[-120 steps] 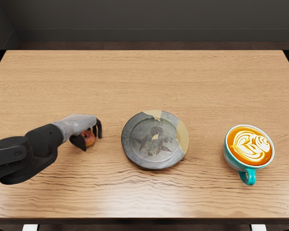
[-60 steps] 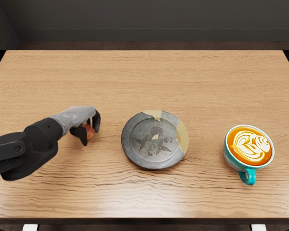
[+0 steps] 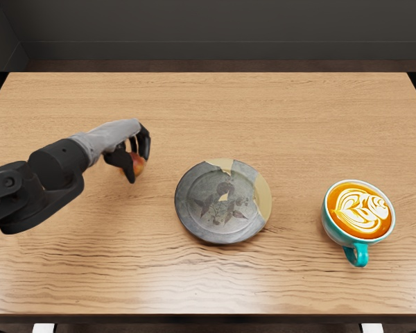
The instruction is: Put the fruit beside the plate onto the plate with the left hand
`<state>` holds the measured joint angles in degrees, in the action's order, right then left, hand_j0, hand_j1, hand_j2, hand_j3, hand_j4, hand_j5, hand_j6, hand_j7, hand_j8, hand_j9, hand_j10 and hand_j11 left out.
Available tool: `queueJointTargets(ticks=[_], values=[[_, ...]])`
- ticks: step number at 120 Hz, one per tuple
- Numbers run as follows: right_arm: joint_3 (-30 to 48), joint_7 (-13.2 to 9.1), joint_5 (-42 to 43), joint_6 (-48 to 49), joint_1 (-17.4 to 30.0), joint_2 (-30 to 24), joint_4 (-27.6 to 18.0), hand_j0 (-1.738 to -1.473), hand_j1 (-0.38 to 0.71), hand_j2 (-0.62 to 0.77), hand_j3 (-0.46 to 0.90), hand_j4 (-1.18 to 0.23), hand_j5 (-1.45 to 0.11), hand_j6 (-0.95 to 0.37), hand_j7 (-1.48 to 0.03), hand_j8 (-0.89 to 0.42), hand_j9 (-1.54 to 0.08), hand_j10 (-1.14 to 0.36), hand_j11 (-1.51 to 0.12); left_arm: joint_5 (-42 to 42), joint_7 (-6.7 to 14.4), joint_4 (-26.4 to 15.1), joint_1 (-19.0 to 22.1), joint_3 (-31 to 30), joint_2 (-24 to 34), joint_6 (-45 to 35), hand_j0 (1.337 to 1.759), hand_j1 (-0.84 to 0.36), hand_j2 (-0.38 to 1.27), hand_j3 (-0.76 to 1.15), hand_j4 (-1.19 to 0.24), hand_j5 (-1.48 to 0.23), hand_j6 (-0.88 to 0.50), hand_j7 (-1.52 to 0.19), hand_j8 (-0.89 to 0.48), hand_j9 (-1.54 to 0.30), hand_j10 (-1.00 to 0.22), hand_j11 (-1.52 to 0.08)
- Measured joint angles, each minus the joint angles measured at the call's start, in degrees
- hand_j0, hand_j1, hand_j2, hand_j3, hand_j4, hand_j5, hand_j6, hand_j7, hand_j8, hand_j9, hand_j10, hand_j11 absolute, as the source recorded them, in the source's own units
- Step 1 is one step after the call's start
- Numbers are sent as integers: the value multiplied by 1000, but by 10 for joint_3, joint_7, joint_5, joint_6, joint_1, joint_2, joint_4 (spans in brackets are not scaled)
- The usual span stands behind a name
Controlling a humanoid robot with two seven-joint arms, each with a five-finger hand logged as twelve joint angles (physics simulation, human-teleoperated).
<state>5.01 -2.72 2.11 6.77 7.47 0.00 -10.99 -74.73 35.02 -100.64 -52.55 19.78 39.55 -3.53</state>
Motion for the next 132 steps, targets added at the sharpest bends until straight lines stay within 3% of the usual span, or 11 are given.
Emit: queueJointTargets(ticks=[28, 50, 54, 64, 78, 91, 102, 116, 132], values=[[0, 0, 0, 0, 0, 0, 0, -1658, -331, -3, 0, -15, -20, -15, -20, -15, -20, -15, -20, 132, 0, -4, -20, 81, -4, 85, 1653, -515, 992, 0, -845, -1194, -631, -1186, -436, -1161, -695, -1152], [0, 0, 0, 0, 0, 0, 0, -1658, -331, -3, 0, -15, -20, -15, -20, -15, -20, -15, -20, 215, 0, -4, -43, 107, -22, 142, 1649, -614, 1106, 0, -846, -1197, -641, -1196, -401, -1163, -702, -1161], [0, 0, 0, 0, 0, 0, 0, -1658, -331, -3, 0, -15, -20, -15, -20, -15, -20, -15, -20, 223, 0, -4, -44, 109, -31, 147, 1649, -647, 1190, 0, -845, -1199, -629, -1200, -381, -1164, -684, -1164], [0, 0, 0, 0, 0, 0, 0, -1658, -331, -3, 0, -15, -20, -15, -20, -15, -20, -15, -20, 234, 0, -4, -47, 112, -45, 155, 1649, -656, 1016, 0, -848, -1193, -699, -1193, -416, -1160, -744, -1160], [0, 0, 0, 0, 0, 0, 0, -1658, -331, -3, 0, -15, -20, -15, -20, -15, -20, -15, -20, 242, 0, -4, -50, 113, -74, 159, 1653, -673, 650, 0, -858, -1166, -774, -1166, -614, -1148, -799, -1148], [0, 0, 0, 0, 0, 0, 0, -1658, -331, -3, 0, -15, -20, -15, -20, -15, -20, -15, -20, 263, 0, -4, -53, 116, -78, 172, 1655, -291, 390, 0, -538, -729, -488, -729, -394, -718, -503, -718], [0, 0, 0, 0, 0, 0, 0, -1658, -331, -3, 0, -15, -20, -15, -20, -15, -20, -15, -20, 298, 0, -2, -53, 126, -76, 181, 1656, -63, 250, 0, -347, -470, -316, -470, -256, -463, -325, -463], [0, 0, 0, 0, 0, 0, 0, -1658, -331, -3, 0, -15, -20, -15, -20, -15, -20, -15, -20, 372, 0, 5, -42, 163, -53, 224, 1657, 111, 143, 0, -201, -271, -183, -271, -149, -267, -188, -267], [0, 0, 0, 0, 0, 0, 0, -1658, -331, -3, 0, -15, -20, -15, -20, -15, -20, -15, -20, 525, 0, 41, 12, 245, -4, 330, 1657, 220, 76, 0, -110, -147, -101, -147, -83, -145, -103, -145]])
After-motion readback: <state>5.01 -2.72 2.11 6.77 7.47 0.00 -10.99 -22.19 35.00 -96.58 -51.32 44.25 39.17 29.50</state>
